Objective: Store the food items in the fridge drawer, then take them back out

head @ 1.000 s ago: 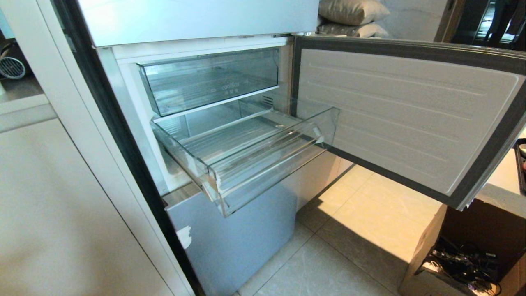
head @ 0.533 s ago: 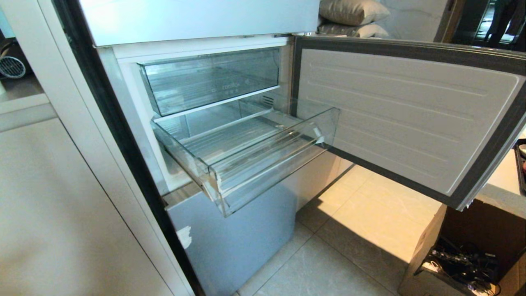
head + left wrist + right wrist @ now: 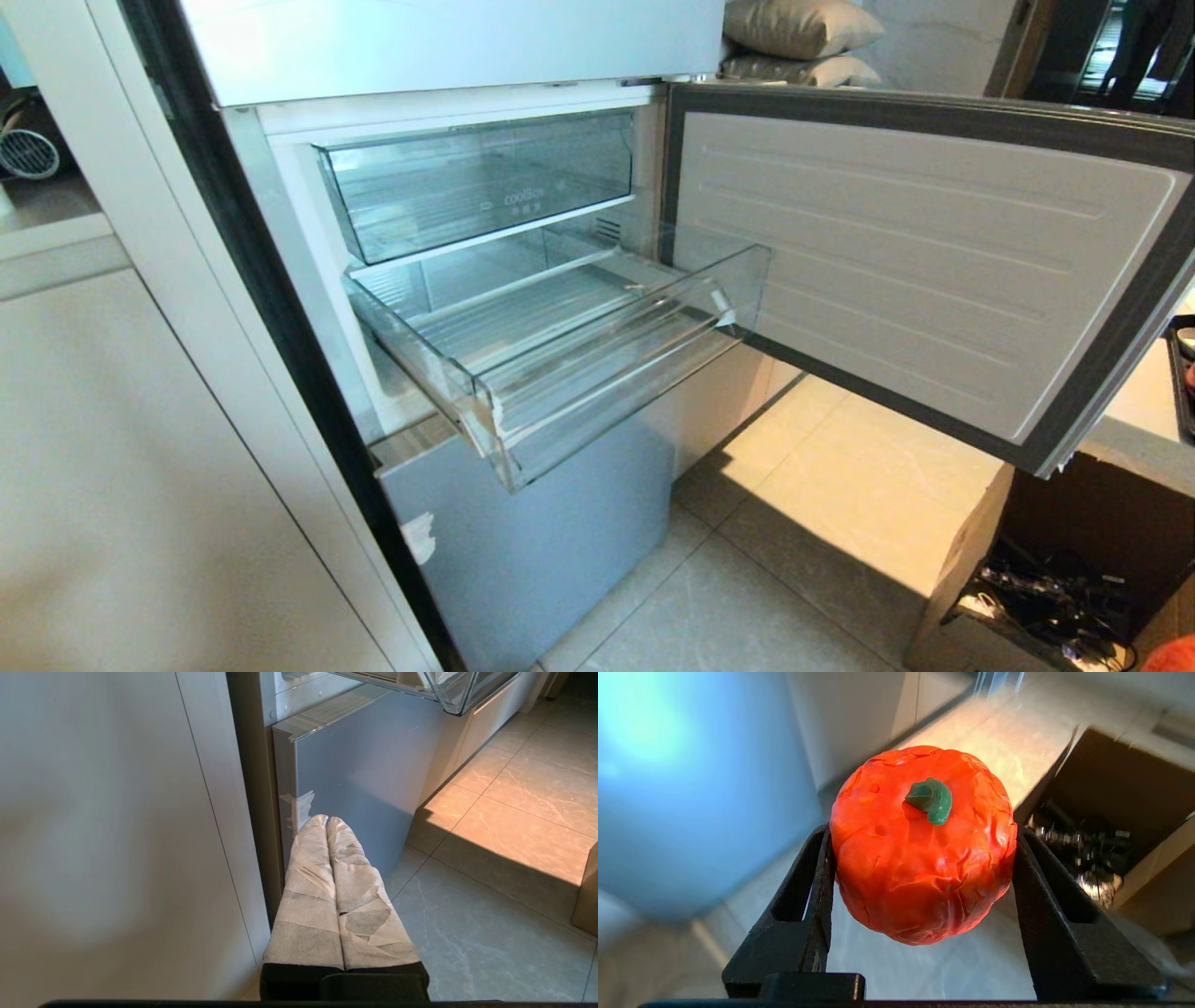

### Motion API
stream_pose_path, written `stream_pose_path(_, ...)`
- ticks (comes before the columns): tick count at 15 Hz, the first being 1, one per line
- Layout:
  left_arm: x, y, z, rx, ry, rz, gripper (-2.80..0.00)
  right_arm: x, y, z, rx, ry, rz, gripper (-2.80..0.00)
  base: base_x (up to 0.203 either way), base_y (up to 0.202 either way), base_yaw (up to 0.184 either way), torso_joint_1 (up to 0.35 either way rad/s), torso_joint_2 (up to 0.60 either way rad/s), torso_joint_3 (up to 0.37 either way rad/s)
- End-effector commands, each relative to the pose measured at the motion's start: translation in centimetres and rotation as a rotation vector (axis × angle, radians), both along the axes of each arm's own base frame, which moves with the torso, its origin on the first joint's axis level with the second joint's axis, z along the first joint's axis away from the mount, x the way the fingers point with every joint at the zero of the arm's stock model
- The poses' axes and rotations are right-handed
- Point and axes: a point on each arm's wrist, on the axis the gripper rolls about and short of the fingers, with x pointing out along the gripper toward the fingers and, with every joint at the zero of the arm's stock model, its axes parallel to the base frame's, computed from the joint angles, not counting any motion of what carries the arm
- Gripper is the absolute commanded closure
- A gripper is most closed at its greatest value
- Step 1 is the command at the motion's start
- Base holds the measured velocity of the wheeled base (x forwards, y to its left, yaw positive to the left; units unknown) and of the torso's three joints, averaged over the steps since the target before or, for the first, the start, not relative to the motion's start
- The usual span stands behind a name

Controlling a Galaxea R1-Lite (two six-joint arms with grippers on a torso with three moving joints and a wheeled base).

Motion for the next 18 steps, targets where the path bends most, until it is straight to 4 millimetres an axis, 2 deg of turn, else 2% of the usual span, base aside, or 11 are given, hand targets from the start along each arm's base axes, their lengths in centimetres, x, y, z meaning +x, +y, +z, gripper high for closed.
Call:
stream_pose_path(1,0.0,0.0,0.0,0.000,0.001,-0.001,0.00,-1.8,0.1,-1.8,-0.011,-0.065,0.040,0.00,0.000,0.000,0.000,0.000,0.00,0.000)
stream_pose_path(4,0.0,0.0,0.0,0.000,0.000,0.000,0.00,-3.0,0.1,-2.3,-0.011,-0.188,0.056,0.00,0.000,0.000,0.000,0.000,0.00,0.000)
stream_pose_path(14,0.0,0.0,0.0,-0.001,0.001,0.000,0.00,-2.9,0.0,-2.4,0.020,-0.185,0.052,0.00,0.000,0.000,0.000,0.000,0.00,0.000)
stream_pose_path(18,0.0,0.0,0.0,-0.001,0.001,0.000,0.00,-2.9,0.0,-2.4,0.022,-0.185,0.052,0.00,-0.001,-0.007,0.142,0.003,0.00,0.003)
